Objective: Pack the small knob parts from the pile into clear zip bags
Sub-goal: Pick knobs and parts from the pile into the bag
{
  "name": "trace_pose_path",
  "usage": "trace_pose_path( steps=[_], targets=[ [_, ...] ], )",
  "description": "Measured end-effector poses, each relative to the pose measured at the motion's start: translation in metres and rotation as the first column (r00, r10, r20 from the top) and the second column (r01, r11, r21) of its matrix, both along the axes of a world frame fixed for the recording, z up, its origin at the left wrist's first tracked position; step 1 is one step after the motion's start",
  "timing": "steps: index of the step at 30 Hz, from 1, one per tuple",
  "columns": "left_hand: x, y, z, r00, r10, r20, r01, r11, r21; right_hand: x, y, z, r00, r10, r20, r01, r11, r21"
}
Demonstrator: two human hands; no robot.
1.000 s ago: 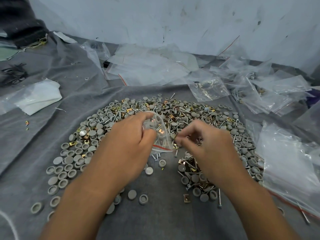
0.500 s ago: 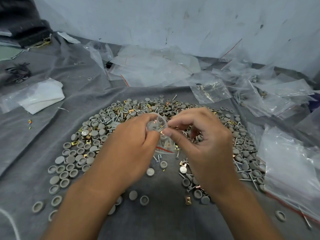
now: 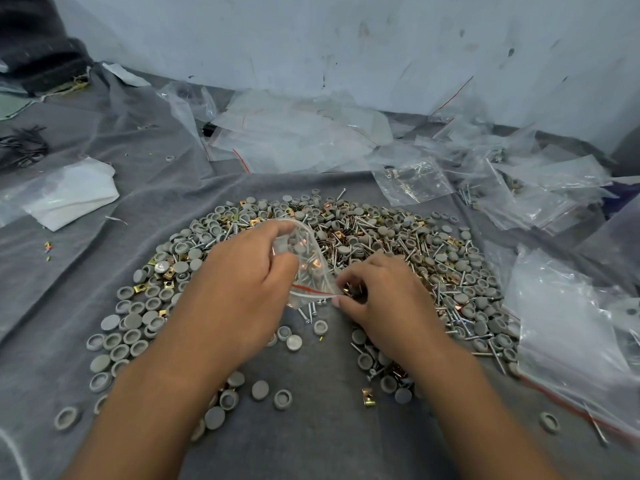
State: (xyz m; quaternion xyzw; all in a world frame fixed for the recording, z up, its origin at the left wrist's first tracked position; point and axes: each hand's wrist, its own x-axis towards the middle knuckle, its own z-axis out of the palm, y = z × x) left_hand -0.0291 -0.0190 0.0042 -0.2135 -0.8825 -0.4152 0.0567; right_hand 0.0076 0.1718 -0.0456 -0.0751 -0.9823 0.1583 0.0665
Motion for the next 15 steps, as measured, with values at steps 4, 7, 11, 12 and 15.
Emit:
trace_pose_path(
  steps=[4,7,11,12,15],
  targets=[
    [0.0,0.0,0.002,1.0,-0.008,0.017,0.008,1.0,0.018,-0.003,-0.008,-0.006,0.995,0.023,-0.096,-0.015,0.996,0.084],
    [0.0,-0.001,0.002,0.999,-0.009,0.031,0.008,1.0,0.027,-0.004,-0.009,-0.009,0.996,0.029,-0.082,-0.022,0.996,0.085],
    [-0.001,-0.002,0.002,0.999,-0.023,0.04,0.022,0.999,0.031,0.001,0.001,0.011,0.998,0.001,-0.057,-0.013,0.976,-0.215],
    [-0.002,-0.002,0.002,0.999,-0.016,0.038,0.015,0.999,0.034,0.007,0.007,0.018,0.998,0.044,-0.036,-0.052,0.958,-0.282],
    [-0.003,-0.003,0.0,1.0,-0.004,0.019,0.003,0.999,0.034,0.031,0.021,0.038,0.941,0.277,0.192,-0.192,0.909,-0.37]
  ],
)
